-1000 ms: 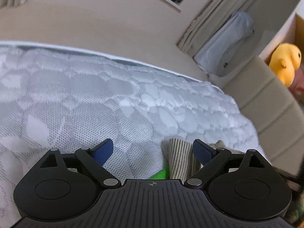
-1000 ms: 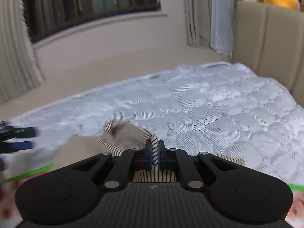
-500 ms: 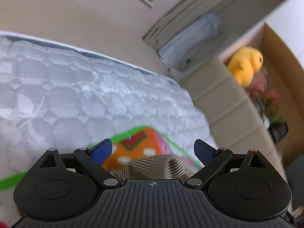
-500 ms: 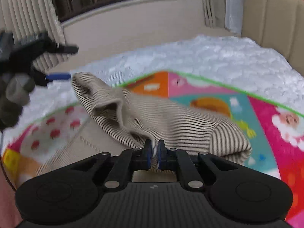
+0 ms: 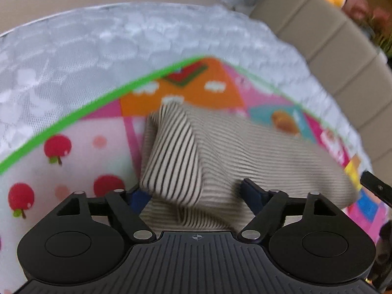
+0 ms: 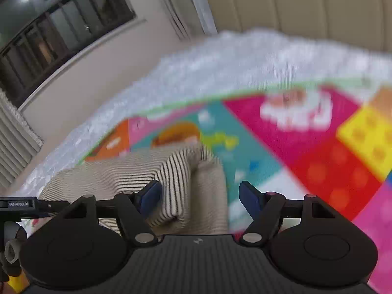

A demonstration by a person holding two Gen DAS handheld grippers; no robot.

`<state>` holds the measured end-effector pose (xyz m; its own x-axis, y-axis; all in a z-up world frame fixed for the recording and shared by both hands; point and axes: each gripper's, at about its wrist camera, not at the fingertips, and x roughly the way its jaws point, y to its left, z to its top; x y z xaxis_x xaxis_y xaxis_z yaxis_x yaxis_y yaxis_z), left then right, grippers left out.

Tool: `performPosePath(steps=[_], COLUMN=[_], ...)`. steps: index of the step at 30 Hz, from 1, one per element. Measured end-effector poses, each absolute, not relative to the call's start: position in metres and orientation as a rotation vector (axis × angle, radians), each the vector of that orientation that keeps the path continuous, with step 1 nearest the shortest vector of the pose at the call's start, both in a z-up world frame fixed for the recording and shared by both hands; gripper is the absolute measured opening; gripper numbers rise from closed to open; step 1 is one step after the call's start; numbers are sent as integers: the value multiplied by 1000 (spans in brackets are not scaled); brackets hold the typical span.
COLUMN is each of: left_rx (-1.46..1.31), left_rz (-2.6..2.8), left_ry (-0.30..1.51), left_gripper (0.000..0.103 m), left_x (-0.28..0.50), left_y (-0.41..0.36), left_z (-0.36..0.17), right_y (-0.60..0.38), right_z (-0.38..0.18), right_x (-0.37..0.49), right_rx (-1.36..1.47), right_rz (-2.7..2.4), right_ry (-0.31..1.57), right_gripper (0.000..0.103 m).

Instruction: Fold clothes

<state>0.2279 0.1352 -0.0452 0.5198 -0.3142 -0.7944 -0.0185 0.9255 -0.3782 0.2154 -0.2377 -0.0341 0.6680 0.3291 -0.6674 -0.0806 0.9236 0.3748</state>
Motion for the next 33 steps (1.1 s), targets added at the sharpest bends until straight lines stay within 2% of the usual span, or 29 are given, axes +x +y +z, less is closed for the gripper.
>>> performPosePath(steps=[1,2,3,4,5,7,10,13,15,16,20,22,24,25,27,28,29,30,33], left_rx=[-366,-370,-391,-414,-414,-404,-393,-396,-399,-400,-388,-388,-409,-425,-455,-459,-456,-451,-424], left_rz=[-184,-187,-188,-188,-187,-180,-164,-157,-133,-120,-89,-81,-74,-73,-85,-90,-94,-97,-99], left_ry=[1006,998,997,996,998,1003,988,985,1013,1028,998,951,910,890,866,861,858,858,869], left_gripper=[77,67,61,60,57,52,43,41,41,42,46,50,73,76,78,78,78,77,76], left_x=[226,224,224,225,225,225,222,215,210,207,194,189,186,185,185,186,188,190,196], left_y=[135,136,137,139,138,134,128,126,125,124,123,125,129,131,135,135,134,133,128], left_z=[-45,-44,-44,-45,-46,-48,-41,-34,-36,-38,-29,-21,-15,-13,-12,-14,-15,-17,-23], right_y=[-233,-229,-225,-221,-216,-207,-208,-213,-216,-216,-216,-216,-213,-209,-203,-200,-194,-188,-174], right_z=[-32,-30,-28,-26,-24,-16,-17,-31,-43,-45,-38,-33,-21,-15,-2,2,-1,-4,-32], right_x=[216,217,217,218,218,216,218,223,226,225,217,210,198,193,182,179,180,181,193], right_rx=[327,325,324,322,317,284,241,199,177,166,123,117,98,107,124,128,120,112,37], right_rz=[251,266,281,297,309,323,313,277,250,243,226,226,243,278,348,380,405,430,428], right_ry=[799,789,778,767,753,696,708,779,829,831,780,740,657,619,543,519,538,557,688], right_gripper=[57,43,36,26,20,17,16,17,21,26,44,45,45,45,46,51,59,62,64])
